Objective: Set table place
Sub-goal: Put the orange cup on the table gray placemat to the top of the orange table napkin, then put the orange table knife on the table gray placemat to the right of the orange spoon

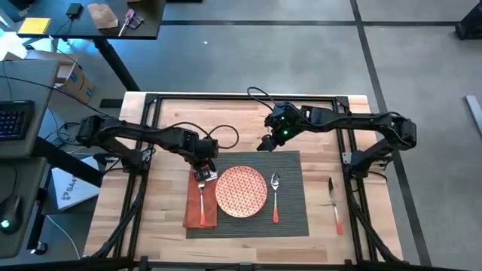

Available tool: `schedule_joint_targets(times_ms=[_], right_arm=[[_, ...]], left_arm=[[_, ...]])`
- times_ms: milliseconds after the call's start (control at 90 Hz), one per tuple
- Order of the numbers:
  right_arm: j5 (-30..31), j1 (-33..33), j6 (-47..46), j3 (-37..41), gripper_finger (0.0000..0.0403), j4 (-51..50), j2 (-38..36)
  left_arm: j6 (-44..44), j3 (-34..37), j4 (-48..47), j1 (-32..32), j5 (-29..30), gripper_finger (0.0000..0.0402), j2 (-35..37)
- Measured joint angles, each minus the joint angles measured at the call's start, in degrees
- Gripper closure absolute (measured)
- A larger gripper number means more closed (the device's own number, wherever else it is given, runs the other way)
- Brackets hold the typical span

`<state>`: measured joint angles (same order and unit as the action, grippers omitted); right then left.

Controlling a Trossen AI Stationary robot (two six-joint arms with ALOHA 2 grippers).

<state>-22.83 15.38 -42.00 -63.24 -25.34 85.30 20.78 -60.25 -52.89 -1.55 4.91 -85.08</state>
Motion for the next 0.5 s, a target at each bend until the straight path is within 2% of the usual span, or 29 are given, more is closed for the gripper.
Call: schedule_joint_targets(times_ms=[178,400,500], right_arm=[[0.0,0.0,0.0,0.0,0.0171,0.0,0.0],[0.5,0.0,-0.2,0.0,0.0171,0.0,0.0],[3.8,-0.2,-1.1,0.0,0.0171,-0.1,-0.5]], left_arm=[[-2.1,0.0,1.0,-0.1,-3.3,0.0368,-2.0],[0.4,0.0,1.9,0.0,-4.9,0.0281,-2.0],[1.8,0.0,1.8,0.0,-6.9,0.0248,-1.1]])
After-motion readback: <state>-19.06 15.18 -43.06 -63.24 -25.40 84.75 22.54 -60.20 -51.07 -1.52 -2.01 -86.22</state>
